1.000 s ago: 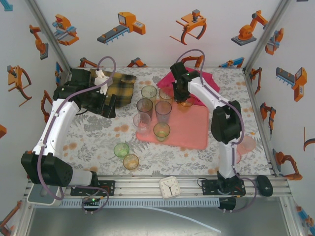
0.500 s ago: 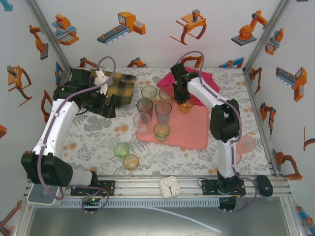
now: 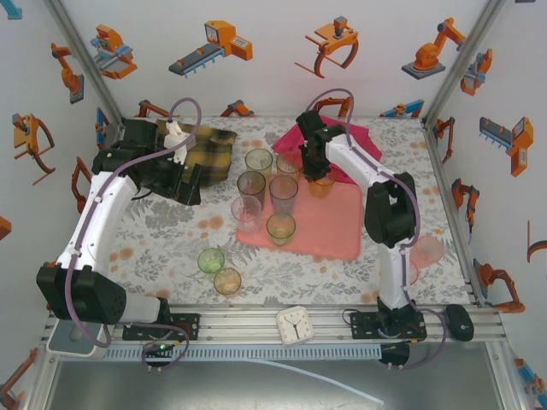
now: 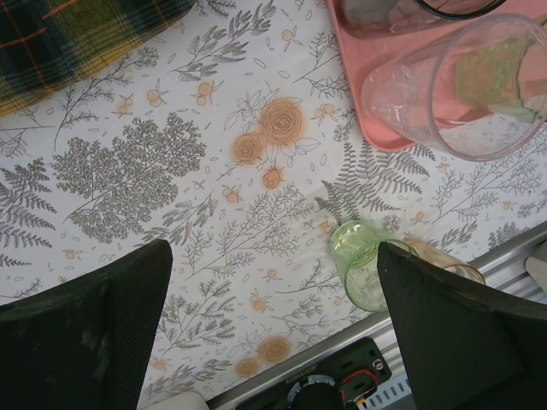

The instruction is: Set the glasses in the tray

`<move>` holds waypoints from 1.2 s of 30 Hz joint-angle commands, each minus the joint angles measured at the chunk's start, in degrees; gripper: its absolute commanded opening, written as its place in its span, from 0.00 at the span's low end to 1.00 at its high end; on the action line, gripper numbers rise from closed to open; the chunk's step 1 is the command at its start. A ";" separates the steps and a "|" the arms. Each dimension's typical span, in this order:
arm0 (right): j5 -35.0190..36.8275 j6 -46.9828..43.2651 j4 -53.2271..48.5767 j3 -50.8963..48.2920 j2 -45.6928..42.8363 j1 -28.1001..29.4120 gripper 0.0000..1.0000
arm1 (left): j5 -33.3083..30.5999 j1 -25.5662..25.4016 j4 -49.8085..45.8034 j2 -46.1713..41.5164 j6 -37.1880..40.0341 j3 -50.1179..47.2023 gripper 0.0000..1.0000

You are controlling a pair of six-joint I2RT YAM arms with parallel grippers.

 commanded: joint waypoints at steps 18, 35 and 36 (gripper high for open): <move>0.26 -1.54 -0.55 -0.19 -4.70 -0.40 0.34 | 1.16 0.16 -1.73 0.98 -0.06 2.35 0.97; 2.82 -1.48 -5.34 -0.73 -14.51 -0.44 0.37 | 0.77 0.07 -2.13 0.80 1.01 3.12 0.97; 3.33 -1.25 -5.97 -1.80 -16.43 -0.39 0.38 | 0.57 0.07 -2.08 0.59 1.25 3.11 0.97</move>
